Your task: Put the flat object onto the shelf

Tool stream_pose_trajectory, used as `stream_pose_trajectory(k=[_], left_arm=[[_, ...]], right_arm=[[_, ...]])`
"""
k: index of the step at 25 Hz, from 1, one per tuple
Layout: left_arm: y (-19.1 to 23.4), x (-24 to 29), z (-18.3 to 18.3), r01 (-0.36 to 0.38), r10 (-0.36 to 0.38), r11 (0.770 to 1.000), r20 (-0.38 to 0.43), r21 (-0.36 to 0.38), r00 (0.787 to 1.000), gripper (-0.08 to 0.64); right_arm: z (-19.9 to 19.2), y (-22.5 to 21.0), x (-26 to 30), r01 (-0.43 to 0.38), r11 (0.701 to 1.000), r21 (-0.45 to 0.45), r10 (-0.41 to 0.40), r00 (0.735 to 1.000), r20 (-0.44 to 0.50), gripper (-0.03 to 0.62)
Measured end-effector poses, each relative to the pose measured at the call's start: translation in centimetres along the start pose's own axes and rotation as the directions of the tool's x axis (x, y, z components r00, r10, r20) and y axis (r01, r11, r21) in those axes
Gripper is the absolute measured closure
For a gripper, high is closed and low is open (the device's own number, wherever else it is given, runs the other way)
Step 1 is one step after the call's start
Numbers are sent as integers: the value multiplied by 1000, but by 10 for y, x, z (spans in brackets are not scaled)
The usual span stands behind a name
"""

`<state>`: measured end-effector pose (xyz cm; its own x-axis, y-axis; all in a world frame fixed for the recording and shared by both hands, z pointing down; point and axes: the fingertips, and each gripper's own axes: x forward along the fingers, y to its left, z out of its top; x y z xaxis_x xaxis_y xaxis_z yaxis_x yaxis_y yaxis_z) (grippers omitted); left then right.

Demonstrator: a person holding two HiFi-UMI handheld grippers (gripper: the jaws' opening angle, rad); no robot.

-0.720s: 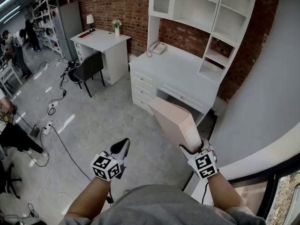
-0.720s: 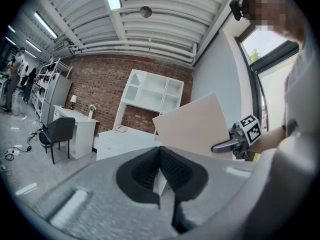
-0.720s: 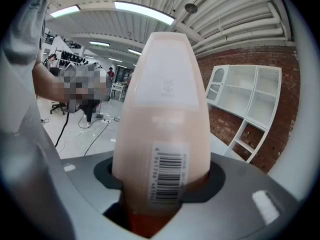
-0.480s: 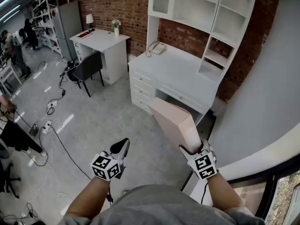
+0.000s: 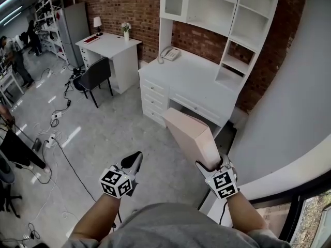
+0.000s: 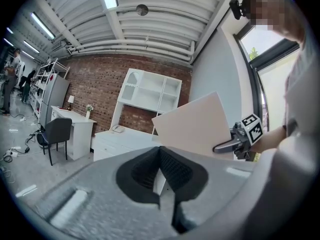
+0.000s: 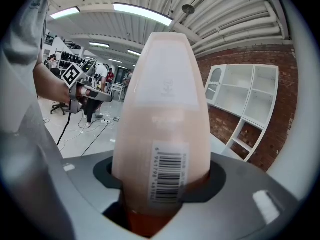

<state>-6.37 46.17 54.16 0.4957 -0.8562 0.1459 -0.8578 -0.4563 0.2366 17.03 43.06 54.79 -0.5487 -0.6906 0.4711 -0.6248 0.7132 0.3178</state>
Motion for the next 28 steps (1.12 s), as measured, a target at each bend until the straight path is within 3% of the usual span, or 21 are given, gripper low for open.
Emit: stream_pose_trajectory(k=[12, 16, 21, 28], left_arm=[[-61, 69, 3, 25, -25, 1000, -5, -1, 1000, 560], [-65, 94, 6, 46, -46, 999, -16, 8, 999, 560], [-13, 121, 1, 50, -50, 999, -28, 2, 998, 560], [120, 188, 26, 79, -80, 996, -31, -28, 996, 560]], right_arm=[[-28, -45, -32, -3, 1000, 11, 2, 1000, 22, 301], [-33, -60, -22, -9, 1000, 25, 8, 1000, 28, 301], [-29, -76, 36, -4, 999, 38, 4, 1000, 11, 301], [19, -108, 164, 35, 999, 36, -34, 999, -24, 301]])
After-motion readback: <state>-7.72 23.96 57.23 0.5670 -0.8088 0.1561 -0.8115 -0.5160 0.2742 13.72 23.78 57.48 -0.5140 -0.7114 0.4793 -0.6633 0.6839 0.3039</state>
